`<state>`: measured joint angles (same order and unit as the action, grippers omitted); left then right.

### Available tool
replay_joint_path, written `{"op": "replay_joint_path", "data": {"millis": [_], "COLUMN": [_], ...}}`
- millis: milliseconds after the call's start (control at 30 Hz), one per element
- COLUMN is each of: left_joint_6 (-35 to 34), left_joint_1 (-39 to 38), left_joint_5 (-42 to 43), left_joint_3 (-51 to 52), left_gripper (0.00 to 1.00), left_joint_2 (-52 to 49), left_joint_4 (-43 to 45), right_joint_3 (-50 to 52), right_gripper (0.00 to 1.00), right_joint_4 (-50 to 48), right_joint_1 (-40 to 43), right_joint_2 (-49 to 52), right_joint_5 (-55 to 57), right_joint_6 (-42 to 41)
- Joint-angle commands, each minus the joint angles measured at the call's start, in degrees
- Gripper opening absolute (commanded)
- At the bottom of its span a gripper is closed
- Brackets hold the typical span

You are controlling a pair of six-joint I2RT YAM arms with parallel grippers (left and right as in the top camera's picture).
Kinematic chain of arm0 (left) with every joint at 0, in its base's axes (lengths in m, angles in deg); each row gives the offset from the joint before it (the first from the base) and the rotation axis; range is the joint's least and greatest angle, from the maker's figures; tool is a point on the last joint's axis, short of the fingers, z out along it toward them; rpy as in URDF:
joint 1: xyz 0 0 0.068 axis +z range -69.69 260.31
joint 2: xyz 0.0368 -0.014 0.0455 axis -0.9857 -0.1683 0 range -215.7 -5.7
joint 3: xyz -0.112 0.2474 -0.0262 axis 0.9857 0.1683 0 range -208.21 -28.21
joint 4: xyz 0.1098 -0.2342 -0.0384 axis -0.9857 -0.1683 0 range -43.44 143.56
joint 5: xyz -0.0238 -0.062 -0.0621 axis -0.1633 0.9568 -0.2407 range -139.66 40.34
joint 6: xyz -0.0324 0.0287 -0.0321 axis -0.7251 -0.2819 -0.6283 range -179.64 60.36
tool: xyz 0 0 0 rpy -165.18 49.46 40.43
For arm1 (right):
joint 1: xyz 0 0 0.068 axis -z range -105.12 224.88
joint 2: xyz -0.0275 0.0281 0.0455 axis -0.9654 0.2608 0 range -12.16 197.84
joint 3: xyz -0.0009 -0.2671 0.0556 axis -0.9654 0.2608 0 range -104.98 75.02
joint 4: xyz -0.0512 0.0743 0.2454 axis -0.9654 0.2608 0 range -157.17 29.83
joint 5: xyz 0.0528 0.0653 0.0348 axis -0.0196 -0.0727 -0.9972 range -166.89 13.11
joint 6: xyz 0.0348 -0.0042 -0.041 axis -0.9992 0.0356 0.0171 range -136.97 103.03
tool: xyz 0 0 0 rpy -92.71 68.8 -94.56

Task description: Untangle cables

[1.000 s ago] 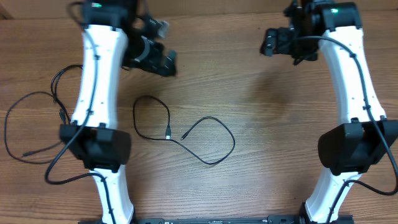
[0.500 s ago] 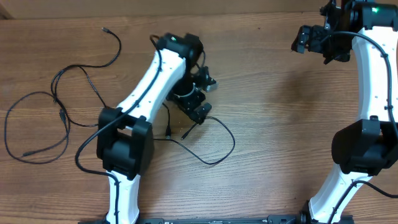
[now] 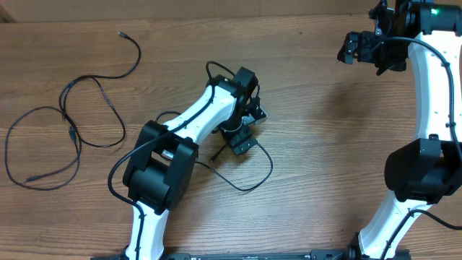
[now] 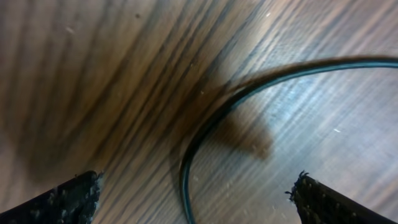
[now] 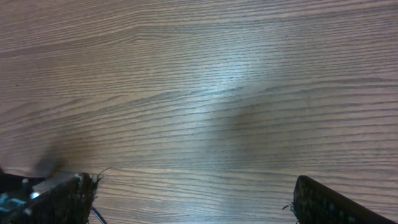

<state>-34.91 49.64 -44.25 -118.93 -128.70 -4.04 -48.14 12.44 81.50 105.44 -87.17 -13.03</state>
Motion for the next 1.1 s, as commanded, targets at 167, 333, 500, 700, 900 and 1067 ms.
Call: {"op": "replay_joint_path", "data": {"millis": [167, 333, 500, 700, 900, 1067], "left_joint_6": [-3.13, -3.08, -3.15, -4.42, -11.56, -26.14], "left_joint_1": [0.00, 0.00, 0.00, 0.02, 1.25, 6.62], "left_joint_5": [-1.68, -1.77, -3.15, -3.96, -8.50, -10.29], "left_joint_3": [2.58, 3.89, 6.51, 6.99, 3.96, -0.61], "left_gripper": [0.97, 0.73, 0.30, 0.04, 0.04, 0.04], "left_joint_2": [0.85, 0.48, 0.28, 0.28, 0.33, 0.33], "left_joint_4": [3.96, 5.88, 6.88, 6.88, 6.86, 6.64], "right_joint_3": [0.31, 0.31, 0.31, 0.31, 0.31, 0.31], "right_gripper": [0.98, 0.92, 0.84, 0.79, 0.78, 0.78], "right_joint_4": [0.33, 0.70, 0.68, 0.90, 0.81, 0.72], "right_joint_1": [-0.11, -0.11, -0.11, -0.11, -0.11, -0.11], "right_joint_2": [0.42, 0.42, 0.42, 0.42, 0.42, 0.42], "right_joint_5": [-0.28, -0.28, -0.28, -0.28, -0.28, -0.28], "right_joint_6": [0.63, 0.63, 0.63, 0.63, 0.63, 0.63]}}
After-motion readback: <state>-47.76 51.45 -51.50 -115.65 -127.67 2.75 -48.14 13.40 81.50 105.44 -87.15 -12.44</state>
